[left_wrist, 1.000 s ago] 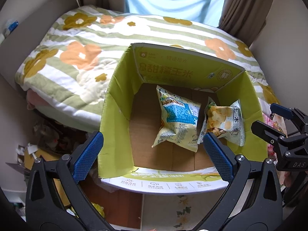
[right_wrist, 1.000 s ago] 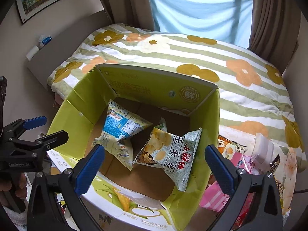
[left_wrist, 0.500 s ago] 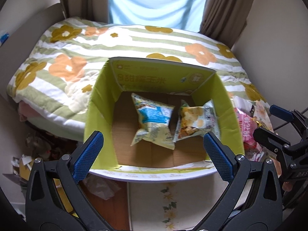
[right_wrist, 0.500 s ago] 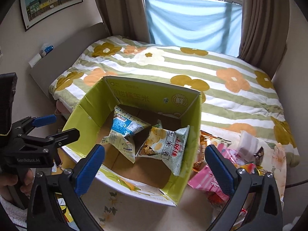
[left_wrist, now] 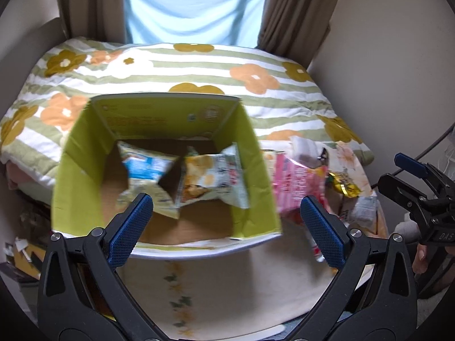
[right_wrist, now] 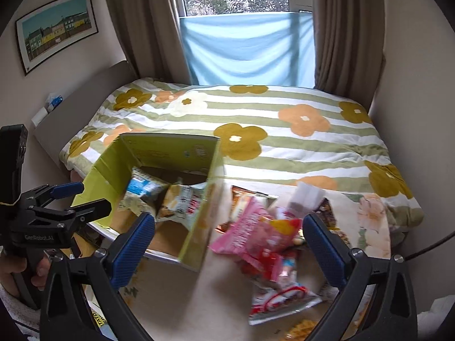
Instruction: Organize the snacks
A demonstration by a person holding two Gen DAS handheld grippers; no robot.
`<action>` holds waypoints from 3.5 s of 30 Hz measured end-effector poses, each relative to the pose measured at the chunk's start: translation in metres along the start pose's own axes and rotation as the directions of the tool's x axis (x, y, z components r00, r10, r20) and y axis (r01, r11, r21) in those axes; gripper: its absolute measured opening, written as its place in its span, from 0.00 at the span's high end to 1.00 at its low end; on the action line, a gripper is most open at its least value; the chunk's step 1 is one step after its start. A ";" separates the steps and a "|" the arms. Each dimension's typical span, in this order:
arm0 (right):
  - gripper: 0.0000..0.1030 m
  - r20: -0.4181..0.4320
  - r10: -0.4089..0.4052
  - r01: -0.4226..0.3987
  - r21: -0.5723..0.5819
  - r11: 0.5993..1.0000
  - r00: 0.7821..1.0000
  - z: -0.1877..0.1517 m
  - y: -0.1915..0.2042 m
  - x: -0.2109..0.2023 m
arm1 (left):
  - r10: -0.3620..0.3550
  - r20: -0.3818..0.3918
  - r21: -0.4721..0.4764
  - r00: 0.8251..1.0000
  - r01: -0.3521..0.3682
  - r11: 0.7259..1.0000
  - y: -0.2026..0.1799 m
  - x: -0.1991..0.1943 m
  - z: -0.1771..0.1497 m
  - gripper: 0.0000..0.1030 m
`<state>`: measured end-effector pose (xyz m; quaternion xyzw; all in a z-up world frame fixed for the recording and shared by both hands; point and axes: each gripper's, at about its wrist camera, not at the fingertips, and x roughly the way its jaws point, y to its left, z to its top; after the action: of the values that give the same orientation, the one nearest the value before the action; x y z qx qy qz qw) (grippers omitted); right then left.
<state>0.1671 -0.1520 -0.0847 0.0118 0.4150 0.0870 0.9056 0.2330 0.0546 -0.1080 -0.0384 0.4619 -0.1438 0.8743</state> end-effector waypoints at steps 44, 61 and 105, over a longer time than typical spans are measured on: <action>0.00 -0.418 0.066 -0.054 0.041 0.998 0.906 -0.055 -0.178 0.161 | 0.226 -0.380 0.333 0.897 -0.096 0.938 -0.163 0.228 -0.001 0.00; 0.00 -0.438 0.068 -0.055 0.042 0.998 0.896 -0.055 -0.181 0.175 | 0.167 -0.413 0.291 0.895 -0.045 0.956 -0.162 0.235 -0.001 0.13; 0.46 -0.109 0.197 -0.200 -0.022 0.979 0.974 -0.002 -0.123 0.033 | 0.118 -0.053 -0.009 0.992 -0.119 0.993 -0.100 0.042 0.036 0.31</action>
<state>0.2051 -0.2678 -0.1223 0.0337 0.4578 0.1844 0.8691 0.2637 -0.0551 -0.1012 -0.0126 0.4872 -0.0898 0.8686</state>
